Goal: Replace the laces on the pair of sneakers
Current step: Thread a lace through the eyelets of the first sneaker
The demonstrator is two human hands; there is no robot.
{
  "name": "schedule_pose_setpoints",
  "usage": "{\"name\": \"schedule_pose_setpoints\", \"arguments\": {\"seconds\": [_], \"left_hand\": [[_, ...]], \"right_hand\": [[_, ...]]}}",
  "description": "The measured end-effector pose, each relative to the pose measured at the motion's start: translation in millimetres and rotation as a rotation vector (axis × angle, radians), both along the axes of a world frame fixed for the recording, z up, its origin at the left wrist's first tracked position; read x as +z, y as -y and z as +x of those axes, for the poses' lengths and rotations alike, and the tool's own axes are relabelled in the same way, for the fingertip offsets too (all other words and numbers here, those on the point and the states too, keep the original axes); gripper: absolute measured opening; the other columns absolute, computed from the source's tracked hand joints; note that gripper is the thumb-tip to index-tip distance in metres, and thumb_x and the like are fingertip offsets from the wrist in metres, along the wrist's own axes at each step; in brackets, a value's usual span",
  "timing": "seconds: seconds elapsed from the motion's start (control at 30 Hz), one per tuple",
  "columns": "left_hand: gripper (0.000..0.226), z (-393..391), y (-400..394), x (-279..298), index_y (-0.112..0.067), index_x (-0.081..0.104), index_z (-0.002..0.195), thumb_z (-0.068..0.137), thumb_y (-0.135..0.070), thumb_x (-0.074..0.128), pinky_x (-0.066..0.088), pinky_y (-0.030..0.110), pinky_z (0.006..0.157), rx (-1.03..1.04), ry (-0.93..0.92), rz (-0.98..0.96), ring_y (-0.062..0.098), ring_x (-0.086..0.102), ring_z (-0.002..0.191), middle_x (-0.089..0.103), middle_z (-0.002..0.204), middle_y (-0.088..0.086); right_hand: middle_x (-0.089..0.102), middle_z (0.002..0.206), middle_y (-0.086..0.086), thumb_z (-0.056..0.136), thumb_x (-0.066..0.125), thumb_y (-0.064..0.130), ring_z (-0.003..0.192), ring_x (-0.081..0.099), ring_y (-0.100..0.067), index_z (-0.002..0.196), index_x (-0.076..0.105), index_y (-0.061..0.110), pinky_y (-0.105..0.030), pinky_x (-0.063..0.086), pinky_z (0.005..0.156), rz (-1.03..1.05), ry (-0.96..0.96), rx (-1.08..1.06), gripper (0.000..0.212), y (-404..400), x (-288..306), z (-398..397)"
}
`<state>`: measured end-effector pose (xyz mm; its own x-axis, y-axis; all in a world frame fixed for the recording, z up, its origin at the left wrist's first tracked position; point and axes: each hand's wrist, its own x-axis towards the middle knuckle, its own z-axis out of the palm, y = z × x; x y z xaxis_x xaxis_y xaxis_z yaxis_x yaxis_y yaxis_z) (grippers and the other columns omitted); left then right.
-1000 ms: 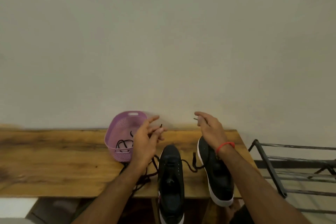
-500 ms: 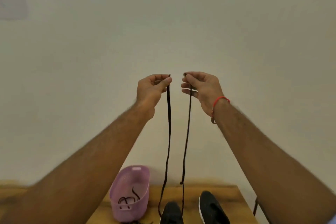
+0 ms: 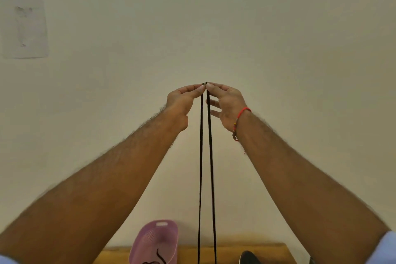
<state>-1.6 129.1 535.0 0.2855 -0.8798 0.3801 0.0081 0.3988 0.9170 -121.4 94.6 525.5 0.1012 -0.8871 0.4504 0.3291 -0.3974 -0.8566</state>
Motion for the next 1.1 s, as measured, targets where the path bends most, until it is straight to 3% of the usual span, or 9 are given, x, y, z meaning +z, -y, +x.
{"name": "schedule_pose_setpoints", "arguments": {"seconds": [0.17,0.57,0.73,0.83,0.97,1.1], "left_hand": [[0.013,-1,5,-5,-0.03,0.076,0.089,0.081,-0.034,0.085,0.03,0.056,0.115,-0.011,-0.037,0.002,0.02,0.048,0.129,0.066,0.098,-0.019],[0.013,3,19,-8,-0.031,0.076,0.089,0.08,-0.034,0.085,0.03,0.056,0.114,-0.015,-0.058,0.015,0.022,0.049,0.13,0.067,0.107,-0.016],[0.012,14,34,-18,-0.028,0.069,0.104,0.093,-0.03,0.073,0.04,0.041,0.097,0.048,0.006,-0.031,0.014,0.067,0.102,0.075,0.105,-0.011],[0.009,30,42,-40,-0.024,0.061,0.109,0.101,-0.027,0.062,0.044,0.026,0.074,0.129,0.122,-0.097,0.011,0.075,0.081,0.077,0.096,-0.009],[0.005,54,56,-97,-0.024,0.063,0.105,0.101,-0.024,0.062,0.055,0.027,0.066,0.201,0.398,-0.141,0.013,0.072,0.07,0.076,0.087,-0.005],[0.007,71,70,-181,-0.025,0.059,0.102,0.1,-0.018,0.061,0.044,0.016,0.044,0.226,0.555,-0.107,0.011,0.064,0.053,0.072,0.081,-0.005]], "right_hand": [[0.072,0.111,0.002,0.09,0.073,0.024,0.103,0.066,-0.02,0.108,0.073,0.019,-0.049,0.048,0.101,-0.001,0.014,-0.028,0.019,4,0,3],[0.073,0.111,0.0,0.09,0.072,0.024,0.106,0.067,-0.021,0.104,0.073,0.018,-0.048,0.049,0.1,-0.054,-0.006,-0.091,0.015,17,-10,9],[0.071,0.103,-0.001,0.096,0.066,0.023,0.096,0.07,-0.022,0.11,0.069,0.016,-0.042,0.058,0.089,-0.071,0.016,-0.123,0.016,29,-19,3],[0.07,0.093,-0.003,0.098,0.063,0.022,0.076,0.07,-0.023,0.109,0.068,0.016,-0.038,0.062,0.075,-0.056,0.007,-0.155,0.014,41,-39,-7],[0.067,0.086,-0.006,0.098,0.061,0.012,0.066,0.06,-0.019,0.104,0.071,0.01,-0.037,0.06,0.073,-0.049,-0.147,-0.205,0.012,65,-95,-20],[0.07,0.086,-0.004,0.097,0.059,0.006,0.067,0.06,-0.015,0.098,0.074,0.014,-0.035,0.059,0.074,-0.004,-0.304,-0.228,0.017,85,-176,-29]]}}
